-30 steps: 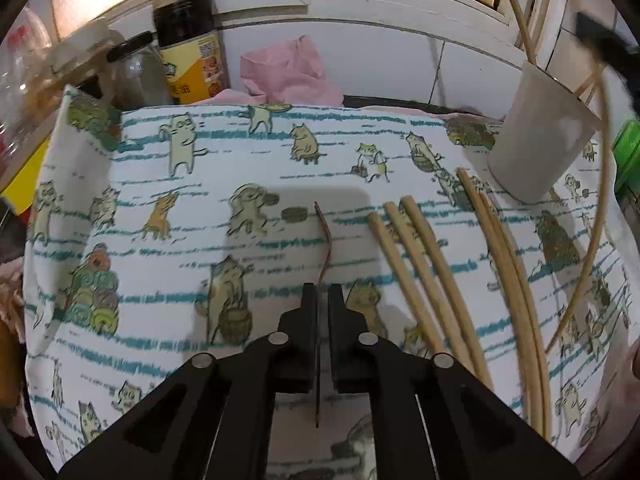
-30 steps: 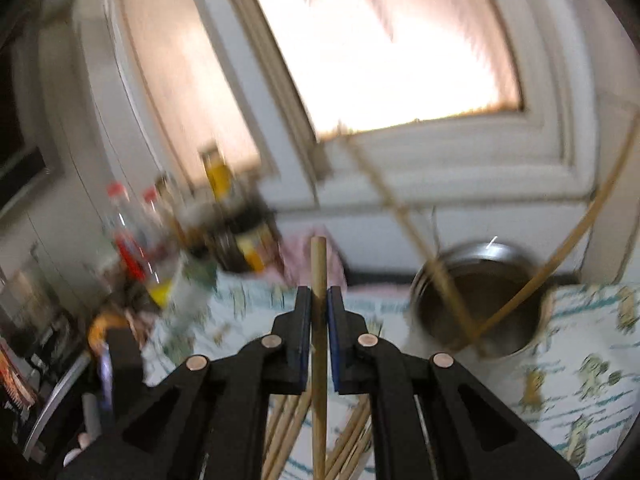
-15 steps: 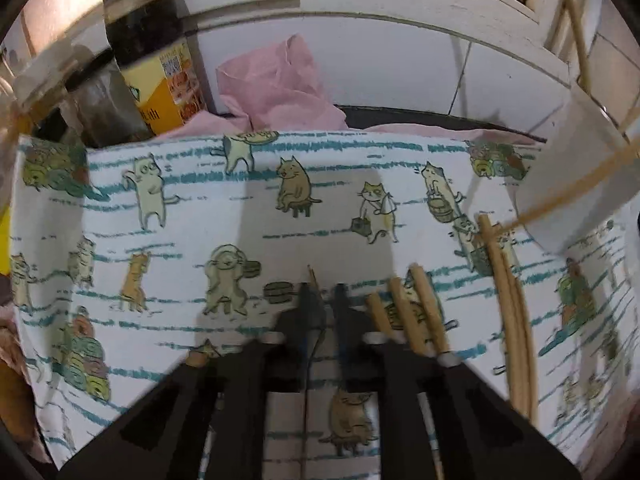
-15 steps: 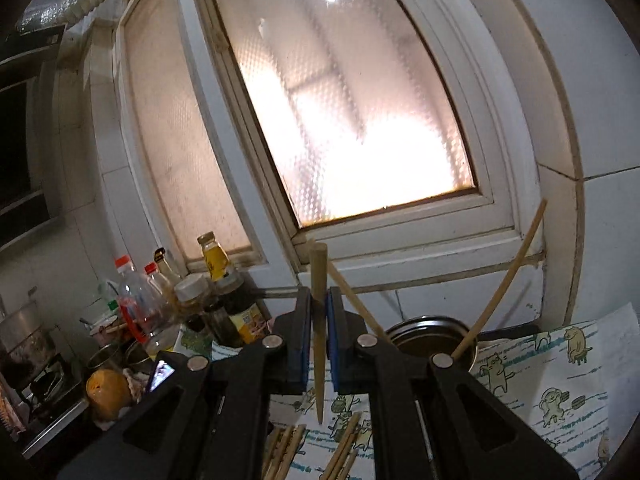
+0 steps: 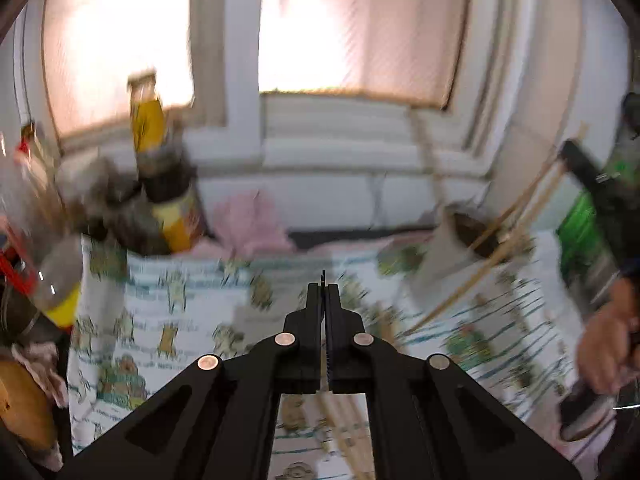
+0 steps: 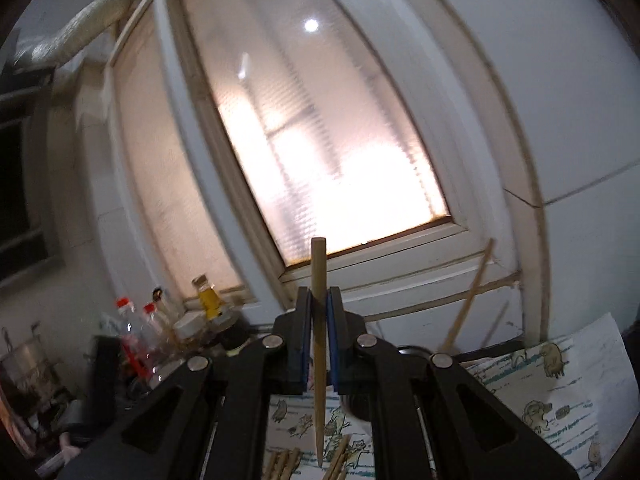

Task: Organize utensils
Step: 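Lift the chopstick with the right gripper and insert it into the white cup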

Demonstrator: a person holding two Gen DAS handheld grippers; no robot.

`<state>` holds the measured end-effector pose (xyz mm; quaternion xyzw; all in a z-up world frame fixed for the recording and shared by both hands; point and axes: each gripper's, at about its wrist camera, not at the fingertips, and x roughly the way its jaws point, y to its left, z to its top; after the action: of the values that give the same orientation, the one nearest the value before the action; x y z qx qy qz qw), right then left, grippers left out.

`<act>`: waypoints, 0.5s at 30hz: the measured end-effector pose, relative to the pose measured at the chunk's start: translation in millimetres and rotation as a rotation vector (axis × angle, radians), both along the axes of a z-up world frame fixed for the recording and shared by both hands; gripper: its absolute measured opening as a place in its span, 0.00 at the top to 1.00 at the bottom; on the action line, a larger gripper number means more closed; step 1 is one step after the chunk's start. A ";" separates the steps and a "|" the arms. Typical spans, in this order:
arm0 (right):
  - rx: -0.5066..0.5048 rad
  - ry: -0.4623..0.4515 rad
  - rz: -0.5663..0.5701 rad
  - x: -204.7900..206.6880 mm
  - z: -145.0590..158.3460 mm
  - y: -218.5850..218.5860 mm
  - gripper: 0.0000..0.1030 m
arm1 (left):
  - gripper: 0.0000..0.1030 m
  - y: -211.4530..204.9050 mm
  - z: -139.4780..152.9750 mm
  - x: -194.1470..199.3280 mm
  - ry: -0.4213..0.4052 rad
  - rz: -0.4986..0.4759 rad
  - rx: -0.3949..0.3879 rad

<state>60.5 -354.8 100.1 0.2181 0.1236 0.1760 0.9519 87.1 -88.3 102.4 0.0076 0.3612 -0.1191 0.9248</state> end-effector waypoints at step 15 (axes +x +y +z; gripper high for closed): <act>0.336 -0.124 -0.370 -35.9 -9.9 -78.6 0.94 | 0.99 -85.1 72.0 13.7 -0.250 -0.197 -0.307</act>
<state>24.7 -433.5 90.2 0.3811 -0.0080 0.0299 0.9240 100.8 -173.5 174.4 -0.0835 0.2189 -0.2604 0.9366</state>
